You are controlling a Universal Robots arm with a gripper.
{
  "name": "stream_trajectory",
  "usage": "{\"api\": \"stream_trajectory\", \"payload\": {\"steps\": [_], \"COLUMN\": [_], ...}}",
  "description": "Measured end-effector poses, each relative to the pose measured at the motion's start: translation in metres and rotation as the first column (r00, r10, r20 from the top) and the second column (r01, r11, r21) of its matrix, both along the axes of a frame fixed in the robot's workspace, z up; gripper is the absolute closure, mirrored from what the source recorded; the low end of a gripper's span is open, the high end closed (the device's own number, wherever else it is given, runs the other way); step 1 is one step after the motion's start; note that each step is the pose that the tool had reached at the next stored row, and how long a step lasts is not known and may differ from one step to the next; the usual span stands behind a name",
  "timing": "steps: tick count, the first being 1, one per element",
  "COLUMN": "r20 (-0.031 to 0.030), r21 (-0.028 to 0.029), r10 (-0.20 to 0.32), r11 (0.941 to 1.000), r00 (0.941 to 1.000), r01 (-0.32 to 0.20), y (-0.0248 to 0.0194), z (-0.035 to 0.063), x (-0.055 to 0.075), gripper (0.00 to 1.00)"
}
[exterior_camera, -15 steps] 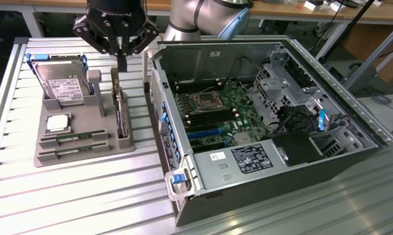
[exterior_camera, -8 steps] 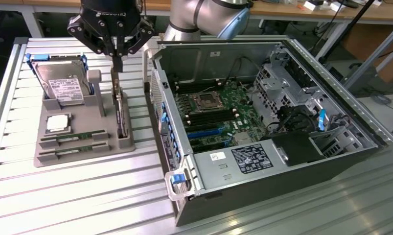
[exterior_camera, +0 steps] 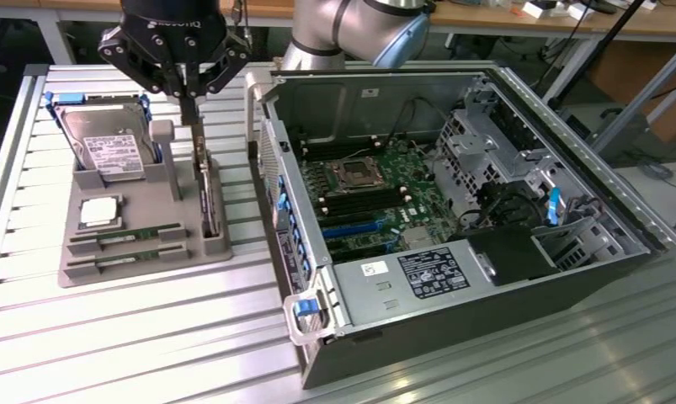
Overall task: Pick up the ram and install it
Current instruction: 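Reach for the ram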
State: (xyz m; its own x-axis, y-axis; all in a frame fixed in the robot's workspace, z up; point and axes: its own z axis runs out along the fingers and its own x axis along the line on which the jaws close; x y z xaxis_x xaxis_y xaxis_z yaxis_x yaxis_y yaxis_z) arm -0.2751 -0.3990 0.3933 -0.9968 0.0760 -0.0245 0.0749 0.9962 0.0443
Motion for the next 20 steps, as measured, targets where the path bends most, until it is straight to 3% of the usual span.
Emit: {"api": "stream_trajectory", "payload": {"steps": [7,13,20], "r20": [0.0,0.0,0.0001], "r21": [0.0,0.0001,-0.0004], "r10": [0.0,0.0,0.0], "r11": [1.0,1.0,1.0], "r00": [1.0,1.0,1.0], "r01": [0.0,0.0,0.0], "y": [0.0,-0.0008,-0.0107], "z": [0.0,0.0,0.0], "x": [-0.016,-0.017,-0.017], "gripper": [0.9,0.9,0.9]}}
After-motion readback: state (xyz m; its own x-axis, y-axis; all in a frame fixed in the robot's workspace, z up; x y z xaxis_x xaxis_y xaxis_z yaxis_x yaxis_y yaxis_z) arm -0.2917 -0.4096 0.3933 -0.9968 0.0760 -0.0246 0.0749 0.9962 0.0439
